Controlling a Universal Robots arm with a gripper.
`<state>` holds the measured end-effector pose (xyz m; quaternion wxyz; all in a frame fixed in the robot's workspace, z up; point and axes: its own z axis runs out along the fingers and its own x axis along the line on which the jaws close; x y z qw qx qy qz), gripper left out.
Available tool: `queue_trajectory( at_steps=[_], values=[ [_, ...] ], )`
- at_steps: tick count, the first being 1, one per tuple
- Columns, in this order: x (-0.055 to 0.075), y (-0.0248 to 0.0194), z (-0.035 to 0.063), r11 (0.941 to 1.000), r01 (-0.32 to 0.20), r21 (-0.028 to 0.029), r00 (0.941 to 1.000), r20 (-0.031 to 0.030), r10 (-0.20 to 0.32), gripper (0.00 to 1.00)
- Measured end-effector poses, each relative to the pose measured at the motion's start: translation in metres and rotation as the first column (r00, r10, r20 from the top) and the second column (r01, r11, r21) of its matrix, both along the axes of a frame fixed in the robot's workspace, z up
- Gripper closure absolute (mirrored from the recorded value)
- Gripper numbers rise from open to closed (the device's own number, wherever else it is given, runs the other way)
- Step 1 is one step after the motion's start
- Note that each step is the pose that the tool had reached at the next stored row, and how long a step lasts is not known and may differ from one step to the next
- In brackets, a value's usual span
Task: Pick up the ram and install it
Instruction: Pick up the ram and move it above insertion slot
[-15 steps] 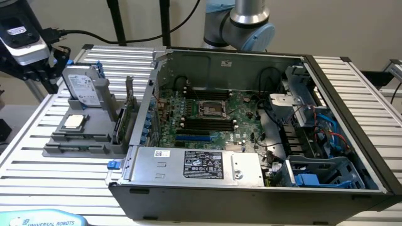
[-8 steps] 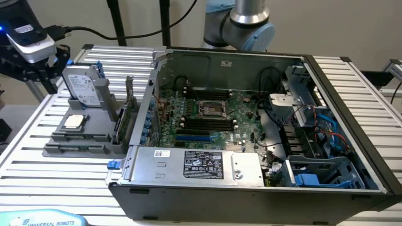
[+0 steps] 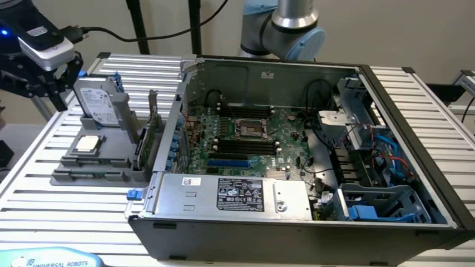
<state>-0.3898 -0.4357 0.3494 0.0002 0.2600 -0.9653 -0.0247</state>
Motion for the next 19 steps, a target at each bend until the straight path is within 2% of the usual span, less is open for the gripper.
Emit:
queue_trajectory(
  at_steps=[4, 9, 14, 19],
  values=[
    [0.0, 0.0, -0.0002, 0.9974, -0.072, 0.0, 0.9974, 0.0001, 0.072, 0.89],
    [0.0, 0.0, -0.0029, 0.9867, -0.163, 0.0001, 0.9867, -0.0011, 0.163, 0.89],
    [0.0, 0.0, -0.0066, 0.9677, -0.252, 0.0005, 0.9676, -0.0027, 0.252, 0.89],
    [0.0, 0.0, -0.0101, 0.9407, -0.339, 0.0007, 0.9407, -0.0031, 0.339, 0.89]
  ],
)
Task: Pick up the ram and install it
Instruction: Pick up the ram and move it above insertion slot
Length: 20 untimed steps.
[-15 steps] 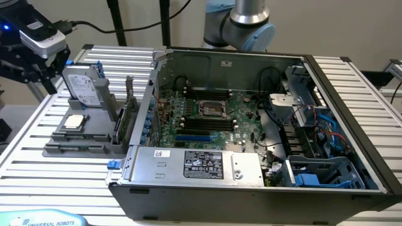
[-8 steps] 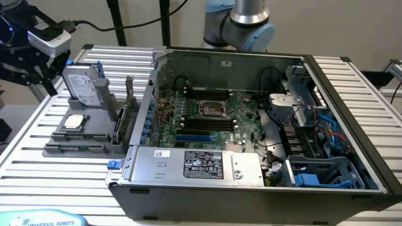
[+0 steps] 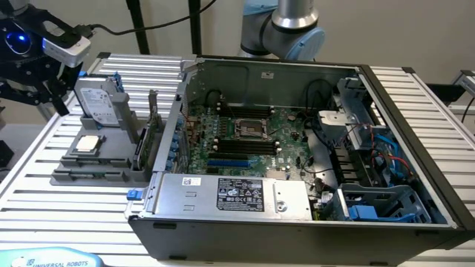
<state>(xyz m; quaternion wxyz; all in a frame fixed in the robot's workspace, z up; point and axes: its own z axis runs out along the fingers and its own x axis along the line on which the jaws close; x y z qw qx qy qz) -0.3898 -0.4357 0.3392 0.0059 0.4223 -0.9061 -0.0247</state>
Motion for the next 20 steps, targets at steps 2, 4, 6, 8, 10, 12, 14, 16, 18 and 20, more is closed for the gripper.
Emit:
queue_trajectory(
  at_steps=[2, 4, 6, 8, 10, 12, 14, 16, 18, 20],
  values=[
    [0.0, 0.0, -0.0014, 0.9994, -0.036, 0.0, 0.9994, 0.0, 0.036, 0.89],
    [0.0, 0.0, -0.0028, 0.9973, -0.073, 0.0, 0.9973, 0.0001, 0.073, 0.89],
    [0.0, 0.0, -0.0041, 0.9941, -0.109, 0.0, 0.9941, 0.0, 0.109, 0.89],
    [0.0, -0.0001, -0.0056, 0.9894, -0.145, 0.0, 0.9894, 0.0, 0.145, 0.89],
    [0.0, 0.0, -0.0072, 0.9835, -0.181, 0.0, 0.9835, 0.0, 0.181, 0.89],
    [0.0, 0.0, -0.0087, 0.9763, -0.216, 0.0, 0.9763, 0.0, 0.216, 0.89],
    [0.0, 0.0, -0.0103, 0.9677, -0.252, 0.0, 0.9677, 0.0, 0.252, 0.89],
    [0.0, 0.0, -0.0119, 0.9578, -0.287, -0.0001, 0.9578, 0.0, 0.287, 0.89],
    [0.0, 0.0, -0.0135, 0.9469, -0.322, 0.0, 0.9469, 0.0, 0.322, 0.89],
    [0.0, 0.0, -0.0151, 0.9347, -0.356, 0.0, 0.9347, 0.0, 0.356, 0.89]
  ],
)
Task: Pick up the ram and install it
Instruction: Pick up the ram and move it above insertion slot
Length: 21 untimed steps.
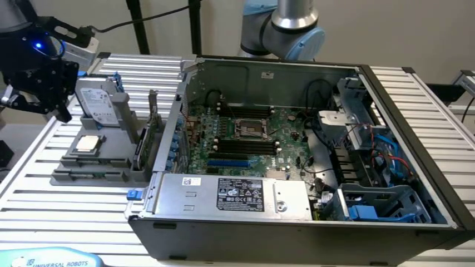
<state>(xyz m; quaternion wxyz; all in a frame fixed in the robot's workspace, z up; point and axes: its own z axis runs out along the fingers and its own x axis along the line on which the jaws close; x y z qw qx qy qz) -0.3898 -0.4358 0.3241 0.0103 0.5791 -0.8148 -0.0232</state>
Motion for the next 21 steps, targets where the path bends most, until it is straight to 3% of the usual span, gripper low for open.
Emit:
queue_trajectory(
  at_steps=[4, 10, 21],
  values=[
    [0.0, 0.0, -0.0032, 0.9974, -0.072, 0.0, 0.9974, 0.0, 0.072, 0.89],
    [0.0, 0.0, -0.0126, 0.9868, -0.162, 0.0001, 0.9868, 0.0002, 0.162, 0.89],
    [0.001, -0.001, -0.0301, 0.9541, -0.299, 0.0, 0.9541, 0.0, 0.299, 0.89]
  ],
)
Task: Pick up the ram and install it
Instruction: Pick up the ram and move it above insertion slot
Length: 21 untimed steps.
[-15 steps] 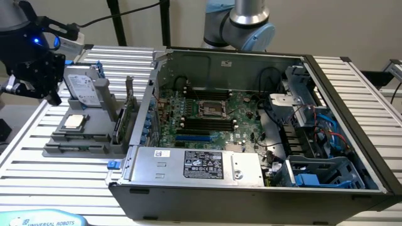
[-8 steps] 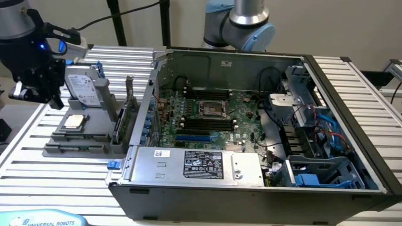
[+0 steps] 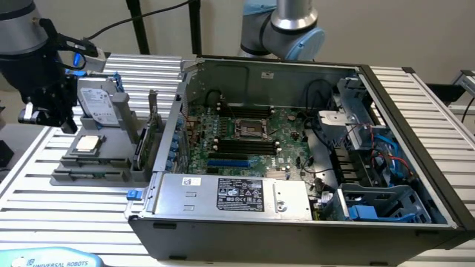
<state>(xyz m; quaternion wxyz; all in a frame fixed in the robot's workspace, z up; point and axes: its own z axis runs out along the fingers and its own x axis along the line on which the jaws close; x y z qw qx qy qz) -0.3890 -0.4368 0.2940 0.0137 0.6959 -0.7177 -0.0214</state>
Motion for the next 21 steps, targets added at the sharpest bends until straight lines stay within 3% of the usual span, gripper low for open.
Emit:
queue_trajectory(
  at_steps=[16, 18, 19, 21],
  values=[
    [0.009, -0.0166, -0.0175, 0.999, -0.044, -0.0001, 0.999, 0.0021, 0.044, 0.88],
    [0.011, -0.0185, -0.021, 0.9989, -0.047, 0.0, 0.9989, 0.0021, 0.047, 0.83],
    [0.012, -0.0195, -0.0228, 0.9988, -0.049, -0.0001, 0.9988, 0.0019, 0.049, 0.7],
    [0.012, -0.0216, -0.0263, 0.9986, -0.052, -0.0002, 0.9986, 0.0018, 0.052, 0.7]
  ],
)
